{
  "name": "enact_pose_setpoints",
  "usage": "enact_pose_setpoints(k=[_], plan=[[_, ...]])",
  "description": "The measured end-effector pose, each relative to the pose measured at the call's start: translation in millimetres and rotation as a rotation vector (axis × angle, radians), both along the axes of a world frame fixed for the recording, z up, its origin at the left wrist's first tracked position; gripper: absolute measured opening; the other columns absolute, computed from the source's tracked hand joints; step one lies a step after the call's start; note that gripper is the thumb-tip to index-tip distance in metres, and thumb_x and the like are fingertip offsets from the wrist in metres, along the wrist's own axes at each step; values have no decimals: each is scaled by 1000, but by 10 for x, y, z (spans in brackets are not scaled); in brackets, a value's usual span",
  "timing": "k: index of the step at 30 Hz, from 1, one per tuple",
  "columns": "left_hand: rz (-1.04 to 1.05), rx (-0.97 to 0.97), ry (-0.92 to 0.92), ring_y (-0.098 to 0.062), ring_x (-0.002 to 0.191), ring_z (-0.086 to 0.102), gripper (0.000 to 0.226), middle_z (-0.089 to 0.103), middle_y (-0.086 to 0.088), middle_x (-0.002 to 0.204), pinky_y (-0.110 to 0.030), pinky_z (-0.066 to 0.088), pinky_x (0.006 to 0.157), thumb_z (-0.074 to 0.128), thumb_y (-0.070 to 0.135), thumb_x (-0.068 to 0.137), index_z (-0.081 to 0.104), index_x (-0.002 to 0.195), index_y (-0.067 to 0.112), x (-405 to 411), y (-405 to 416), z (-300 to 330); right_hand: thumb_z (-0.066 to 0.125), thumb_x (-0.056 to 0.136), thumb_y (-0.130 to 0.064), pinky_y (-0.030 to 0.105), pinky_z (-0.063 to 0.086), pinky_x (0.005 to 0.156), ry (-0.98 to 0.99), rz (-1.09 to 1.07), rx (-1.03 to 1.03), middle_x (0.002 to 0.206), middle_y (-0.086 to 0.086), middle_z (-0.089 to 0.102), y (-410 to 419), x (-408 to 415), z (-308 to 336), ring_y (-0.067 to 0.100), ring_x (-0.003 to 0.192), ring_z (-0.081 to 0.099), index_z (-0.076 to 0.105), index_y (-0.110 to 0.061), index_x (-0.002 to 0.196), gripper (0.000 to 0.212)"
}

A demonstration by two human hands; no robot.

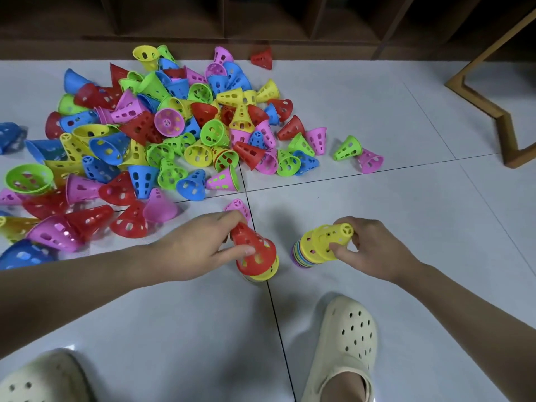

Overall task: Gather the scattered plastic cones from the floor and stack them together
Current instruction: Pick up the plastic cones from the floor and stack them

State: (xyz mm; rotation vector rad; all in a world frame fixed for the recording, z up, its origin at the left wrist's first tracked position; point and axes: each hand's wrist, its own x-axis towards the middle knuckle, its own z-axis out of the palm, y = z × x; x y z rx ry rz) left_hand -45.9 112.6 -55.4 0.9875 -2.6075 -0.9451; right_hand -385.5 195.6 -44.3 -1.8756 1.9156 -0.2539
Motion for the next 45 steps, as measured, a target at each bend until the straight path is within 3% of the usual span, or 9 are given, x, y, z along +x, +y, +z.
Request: enact_pose_setpoints(k=[9,14,18,26,29,32,35,43,45], plan=[[-90,77,-50,3,88,51,49,51,22,90,-15,41,75,64,66,83,53,118,34,-173,105,-164,67,79,-66,29,40,65,55,-8,138,67,-7,47,5,3,-186,5,69,51,45,-34,130,64],[-1,84,-77,-6,76,56,56,57,13,82,-22,46,69,37,76,87,52,118,31,-71,-165,-164,58,78,-70,27,40,66,13,-29,84,71,-8,49,-155,-31,-195,5,71,52,51,-35,123,58],[164,105,-173,-6,67,56,47,60,8,73,-35,50,69,45,63,93,55,119,25,191,-560,-286,64,84,-60,35,51,72,-43,-17,26,72,-6,54,-375,91,-144,8,72,58,57,-32,116,43],[831,218,-508,-43,133,36,59,44,-25,140,-51,32,111,49,53,94,43,145,25,761,-1137,-722,65,92,-39,38,51,77,-182,99,-20,83,-8,56,-872,808,-311,10,76,57,59,-23,116,30],[868,342,-536,-43,118,54,70,58,-21,127,-49,46,99,46,65,88,44,141,20,896,-1205,-851,65,92,-38,33,49,79,-186,169,9,96,-11,52,-1043,1061,-434,12,83,56,58,-22,120,33],[833,393,-544,-28,77,70,71,72,-8,85,-39,59,77,37,78,76,63,101,17,950,-1212,-899,64,93,-37,26,42,82,-149,203,63,110,-10,49,-1203,1213,-561,10,93,53,55,-21,127,38],[809,398,-591,-21,69,70,70,71,-1,71,-39,59,80,40,82,77,67,83,18,908,-1213,-914,63,94,-37,31,44,94,-92,237,125,128,-2,48,-1371,1279,-685,16,116,54,48,-20,141,51],[845,536,-516,-17,64,65,60,69,-2,73,-27,46,55,60,71,84,69,89,12,817,-1194,-933,65,90,-29,34,43,105,-41,275,273,141,-1,47,-1583,1360,-997,19,130,48,48,-23,144,57],[777,524,-500,-20,77,63,62,67,-4,87,-29,46,64,62,70,83,66,109,14,799,-1140,-928,64,91,-28,35,45,101,-32,281,296,138,1,51,-1530,1393,-1052,21,125,51,51,-24,141,52]])
